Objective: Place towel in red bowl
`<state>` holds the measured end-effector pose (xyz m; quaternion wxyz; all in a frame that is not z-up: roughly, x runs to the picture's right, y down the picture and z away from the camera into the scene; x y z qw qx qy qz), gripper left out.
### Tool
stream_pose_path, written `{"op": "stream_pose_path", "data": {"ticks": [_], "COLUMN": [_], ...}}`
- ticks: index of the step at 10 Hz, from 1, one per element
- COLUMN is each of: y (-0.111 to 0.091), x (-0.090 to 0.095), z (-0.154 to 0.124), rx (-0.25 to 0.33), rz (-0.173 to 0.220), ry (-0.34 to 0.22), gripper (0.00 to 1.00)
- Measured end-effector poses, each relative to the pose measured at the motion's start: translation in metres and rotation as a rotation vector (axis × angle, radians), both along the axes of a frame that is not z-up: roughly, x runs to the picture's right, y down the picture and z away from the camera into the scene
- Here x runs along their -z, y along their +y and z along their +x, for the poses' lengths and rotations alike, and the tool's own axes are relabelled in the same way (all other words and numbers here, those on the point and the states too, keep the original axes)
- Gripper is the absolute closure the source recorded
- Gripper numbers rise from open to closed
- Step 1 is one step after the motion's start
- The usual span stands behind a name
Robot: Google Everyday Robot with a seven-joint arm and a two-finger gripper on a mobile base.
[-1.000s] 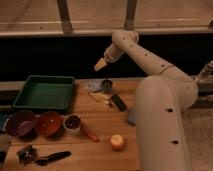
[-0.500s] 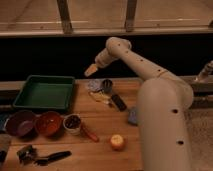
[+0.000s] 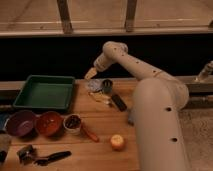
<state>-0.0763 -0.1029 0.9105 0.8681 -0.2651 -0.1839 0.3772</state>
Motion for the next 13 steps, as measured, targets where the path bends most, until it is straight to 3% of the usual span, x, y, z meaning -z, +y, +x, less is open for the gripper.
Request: {"op": "stream_pose_path", "data": {"ticks": [4,8,13], "y": [0.006,0.042,0.044], "x": [-0.006,-0.037,-0.038], "z": [-0.003,-0.015,-0.017], "rx": [-0.019,-0.093,-0.099], "rz": [-0.018,-0.083,-0.086], "ry": [-0.011,-0.044,-0.049], "gripper": [0.20,0.20,0.20]}}
